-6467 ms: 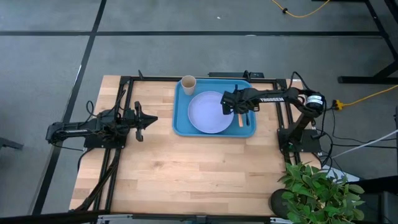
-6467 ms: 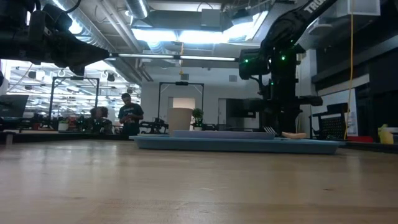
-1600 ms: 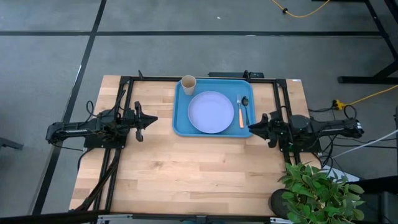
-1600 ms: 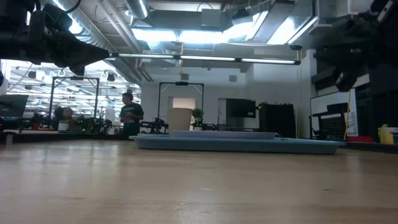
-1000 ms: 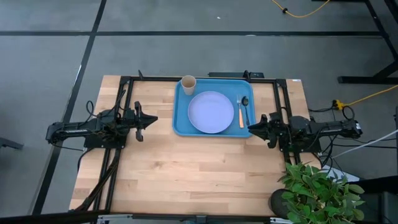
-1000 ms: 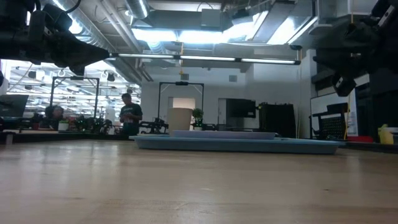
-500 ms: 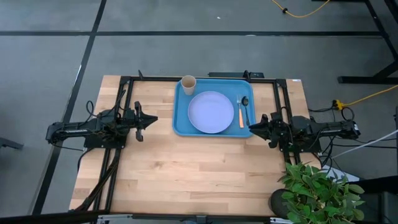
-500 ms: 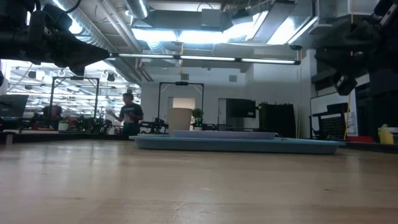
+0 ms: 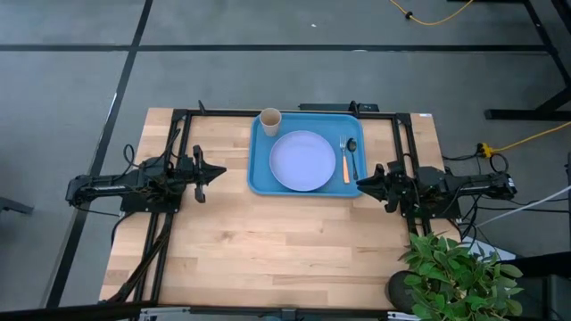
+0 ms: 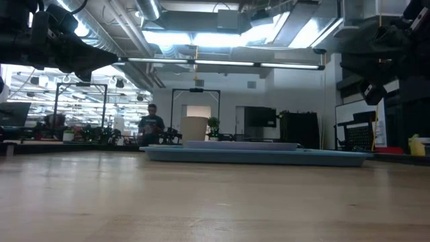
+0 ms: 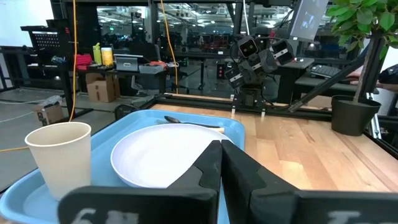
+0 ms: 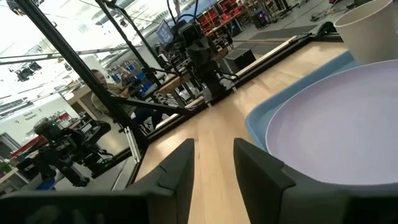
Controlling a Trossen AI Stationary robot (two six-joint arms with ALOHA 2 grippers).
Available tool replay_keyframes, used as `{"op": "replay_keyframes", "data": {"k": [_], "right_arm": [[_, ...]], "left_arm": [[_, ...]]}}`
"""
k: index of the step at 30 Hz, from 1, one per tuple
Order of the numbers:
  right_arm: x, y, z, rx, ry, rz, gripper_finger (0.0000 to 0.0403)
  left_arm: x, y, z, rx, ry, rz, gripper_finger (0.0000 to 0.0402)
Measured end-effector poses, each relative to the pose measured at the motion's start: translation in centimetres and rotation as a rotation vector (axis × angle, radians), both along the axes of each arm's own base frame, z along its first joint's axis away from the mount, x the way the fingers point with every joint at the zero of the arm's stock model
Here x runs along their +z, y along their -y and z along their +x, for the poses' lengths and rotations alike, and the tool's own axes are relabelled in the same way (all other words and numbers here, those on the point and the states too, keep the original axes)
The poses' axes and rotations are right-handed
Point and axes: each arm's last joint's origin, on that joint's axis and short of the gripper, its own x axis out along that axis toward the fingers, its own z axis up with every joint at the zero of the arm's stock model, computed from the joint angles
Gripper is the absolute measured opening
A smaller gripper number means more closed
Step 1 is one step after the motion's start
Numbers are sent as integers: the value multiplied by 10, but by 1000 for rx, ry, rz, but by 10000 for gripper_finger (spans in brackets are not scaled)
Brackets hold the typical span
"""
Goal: Pick and place plate/cup/fork/spoon on tray
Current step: Return to Home Position
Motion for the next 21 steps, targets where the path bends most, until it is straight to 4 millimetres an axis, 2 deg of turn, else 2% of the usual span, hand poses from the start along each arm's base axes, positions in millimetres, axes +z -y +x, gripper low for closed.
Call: {"op": "replay_keyframes", "data": {"k": [21], "right_arm": [[0, 0, 0, 2, 0, 0, 117]], "left_arm": [[0, 0, 0, 0, 0, 0, 28]]}}
